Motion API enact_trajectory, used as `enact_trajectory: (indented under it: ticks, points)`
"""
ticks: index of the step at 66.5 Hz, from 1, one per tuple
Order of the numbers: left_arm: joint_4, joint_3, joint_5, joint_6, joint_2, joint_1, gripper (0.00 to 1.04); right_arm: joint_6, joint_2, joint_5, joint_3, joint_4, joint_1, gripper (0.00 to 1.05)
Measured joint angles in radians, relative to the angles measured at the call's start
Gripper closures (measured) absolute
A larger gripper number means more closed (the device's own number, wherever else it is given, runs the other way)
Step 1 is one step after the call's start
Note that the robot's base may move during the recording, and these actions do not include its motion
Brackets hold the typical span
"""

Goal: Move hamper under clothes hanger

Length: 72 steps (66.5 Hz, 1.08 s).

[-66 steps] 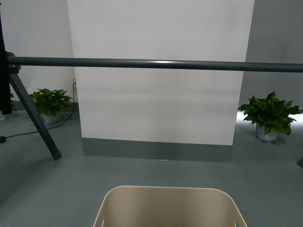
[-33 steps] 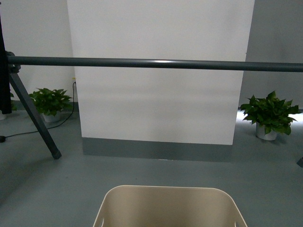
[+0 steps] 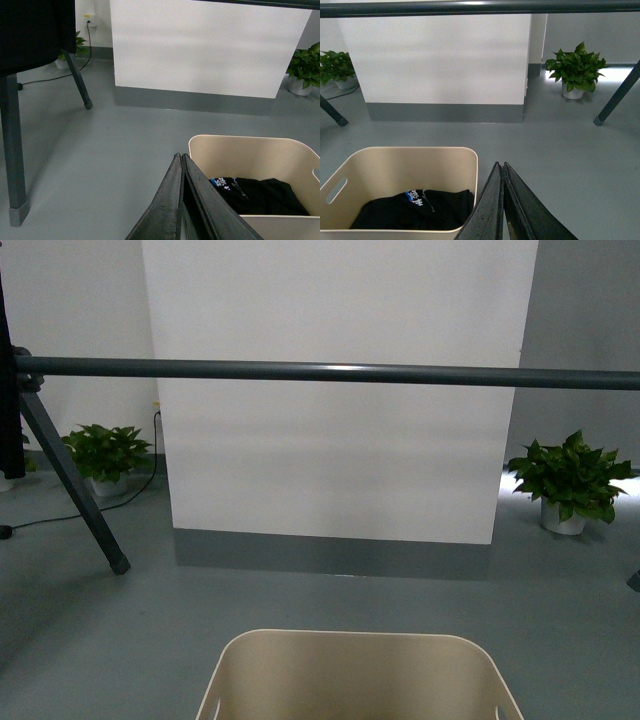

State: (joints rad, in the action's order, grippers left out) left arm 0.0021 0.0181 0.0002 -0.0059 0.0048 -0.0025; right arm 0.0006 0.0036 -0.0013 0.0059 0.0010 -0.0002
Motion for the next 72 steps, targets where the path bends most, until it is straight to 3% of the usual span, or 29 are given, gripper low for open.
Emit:
enact_trajectory:
  ticks: [9,39,45,72]
  points:
    - [0.000,0.000,0.000,0.000,0.000,0.000,0.99,-0.001,0.000,0.000,0.000,0.000,0.000,1.02]
    - [0.000,0.000,0.000,0.000,0.000,0.000,0.24,-0.001,0.000,0.000,0.000,0.000,0.000,0.29]
    - [0.000,0.000,0.000,0.001,0.000,0.000,0.05,0.000,0.000,0.000,0.000,0.000,0.000,0.08]
    - [0.000,0.000,0.000,0.000,0.000,0.000,0.07,0.000,0.000,0.000,0.000,0.000,0.000,0.08]
